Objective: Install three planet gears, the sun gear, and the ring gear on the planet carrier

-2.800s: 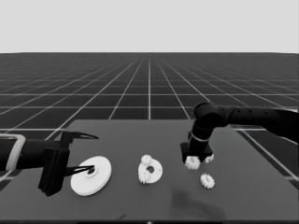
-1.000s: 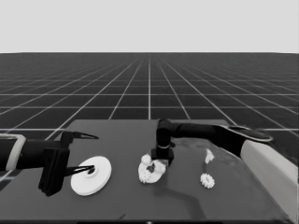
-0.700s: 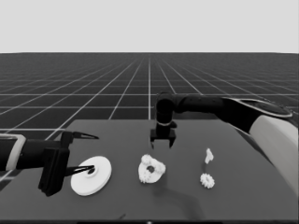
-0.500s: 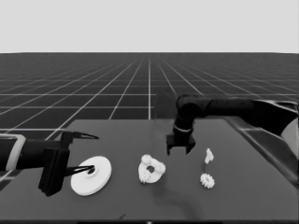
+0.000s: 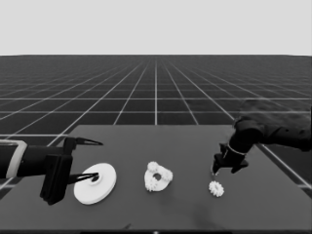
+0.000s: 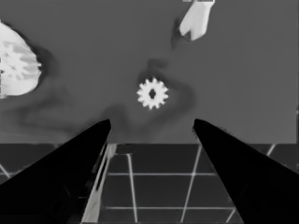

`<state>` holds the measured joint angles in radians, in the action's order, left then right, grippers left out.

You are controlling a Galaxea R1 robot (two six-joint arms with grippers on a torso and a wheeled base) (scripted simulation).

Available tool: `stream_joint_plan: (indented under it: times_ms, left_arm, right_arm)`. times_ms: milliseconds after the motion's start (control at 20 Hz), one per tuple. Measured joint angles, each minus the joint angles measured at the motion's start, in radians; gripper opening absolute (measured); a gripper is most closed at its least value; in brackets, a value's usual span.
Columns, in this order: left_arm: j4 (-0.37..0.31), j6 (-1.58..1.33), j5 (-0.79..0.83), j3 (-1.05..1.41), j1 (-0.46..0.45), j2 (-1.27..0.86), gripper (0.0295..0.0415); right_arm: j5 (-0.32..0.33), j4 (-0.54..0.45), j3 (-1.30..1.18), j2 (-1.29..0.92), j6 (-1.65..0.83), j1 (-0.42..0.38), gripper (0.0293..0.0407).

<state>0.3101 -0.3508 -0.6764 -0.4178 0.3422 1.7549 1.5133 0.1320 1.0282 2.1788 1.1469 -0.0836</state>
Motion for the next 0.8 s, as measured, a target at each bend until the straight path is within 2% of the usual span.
stream_joint_plan:
  times_ms: [50,100,150,250,450,550,600,800]
  left_arm:
    - [0.000,0.000,0.000,0.000,0.000,0.000,0.0385]
    - [0.000,0.000,0.000,0.000,0.000,0.000,0.0385]
    - [0.000,0.000,0.000,0.000,0.000,0.000,0.0385]
    - [0.000,0.000,0.000,0.000,0.000,0.000,0.0385]
    - [0.000,0.000,0.000,0.000,0.000,0.000,0.0385]
    - [0.000,0.000,0.000,0.000,0.000,0.000,0.0385]
    - [0.000,0.000,0.000,0.000,0.000,0.000,0.0385]
    - [0.000,0.000,0.000,0.000,0.000,0.000,0.0385]
  right_arm:
    - [-0.052,0.113,0.033,0.014,-0.010,0.143,0.0385]
    - [-0.086,0.172,0.078,0.034,-0.024,0.219,0.0385]
    - [-0.108,0.203,0.112,0.050,-0.035,0.260,0.0385]
    - [-0.129,0.228,0.149,0.067,-0.047,0.293,0.0385]
    - [-0.140,0.239,0.167,0.075,-0.053,0.307,0.0385]
    - [-0.141,0.240,0.168,0.076,-0.053,0.308,0.0314]
    - [-0.141,0.240,0.169,0.076,-0.053,0.308,0.0309]
    - [-0.141,0.240,0.169,0.076,-0.053,0.308,0.0309]
